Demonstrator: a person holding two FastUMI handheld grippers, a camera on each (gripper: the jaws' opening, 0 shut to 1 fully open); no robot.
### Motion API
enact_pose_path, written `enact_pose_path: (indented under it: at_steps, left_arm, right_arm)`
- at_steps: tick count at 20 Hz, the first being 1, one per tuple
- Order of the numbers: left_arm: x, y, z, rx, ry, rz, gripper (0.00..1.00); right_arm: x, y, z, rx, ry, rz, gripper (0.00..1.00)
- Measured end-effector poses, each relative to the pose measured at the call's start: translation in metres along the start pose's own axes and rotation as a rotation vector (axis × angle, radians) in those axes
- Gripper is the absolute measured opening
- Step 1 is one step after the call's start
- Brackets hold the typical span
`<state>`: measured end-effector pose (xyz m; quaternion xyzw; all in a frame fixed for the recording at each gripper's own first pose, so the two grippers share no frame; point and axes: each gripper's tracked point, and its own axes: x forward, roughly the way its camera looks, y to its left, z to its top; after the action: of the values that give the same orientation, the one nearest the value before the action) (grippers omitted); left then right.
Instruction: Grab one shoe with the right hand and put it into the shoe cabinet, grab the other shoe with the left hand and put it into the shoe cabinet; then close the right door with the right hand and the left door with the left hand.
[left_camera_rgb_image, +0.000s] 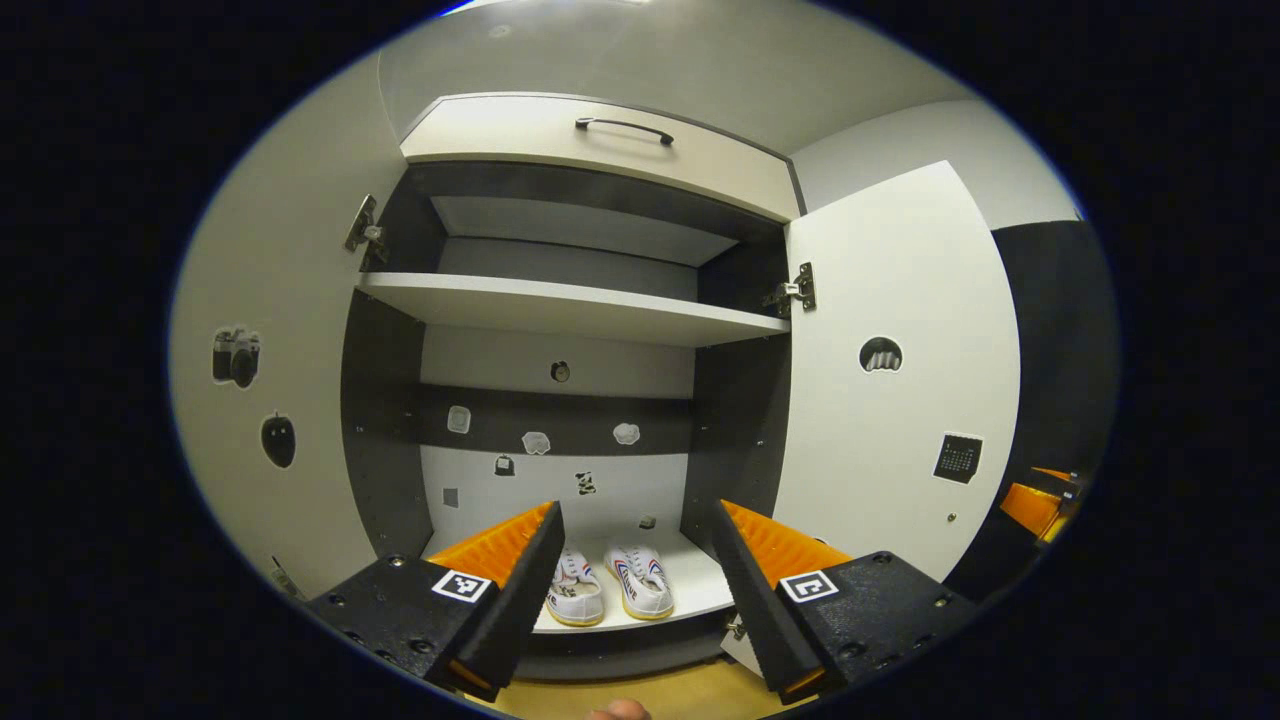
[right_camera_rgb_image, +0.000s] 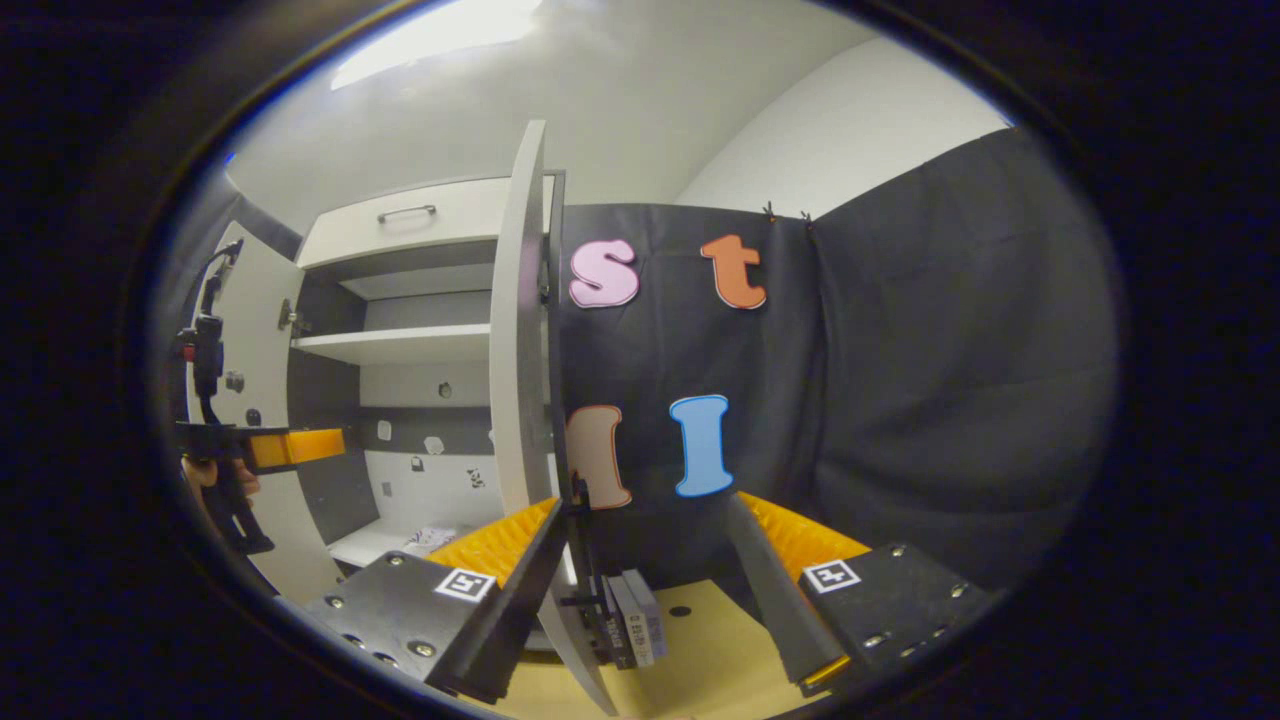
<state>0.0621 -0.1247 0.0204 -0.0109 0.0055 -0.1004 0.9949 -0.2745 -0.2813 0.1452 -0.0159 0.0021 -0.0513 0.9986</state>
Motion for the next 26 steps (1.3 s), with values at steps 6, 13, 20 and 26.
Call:
enact_pose_path:
  at_steps: [6,13,20,26]
  left_arm:
    - [-0.009,0.011,-0.005,-0.043,0.018,0.050,0.89]
    - [-0.031,0.028,-0.026,-0.033,0.069,0.119,0.92]
    - [-0.040,0.033,-0.007,-0.017,0.024,0.121,0.92]
    - [-0.051,0.030,-0.005,-0.021,0.012,0.092,0.92]
  right_arm:
    - [0.011,0.010,-0.012,0.002,0.044,0.054,0.96]
    - [0.018,0.017,-0.019,-0.011,0.067,0.083,0.95]
    - [0.016,0.030,-0.018,-0.042,0.062,0.103,0.95]
    - [0.012,0.054,-0.020,-0.030,0.074,0.147,0.95]
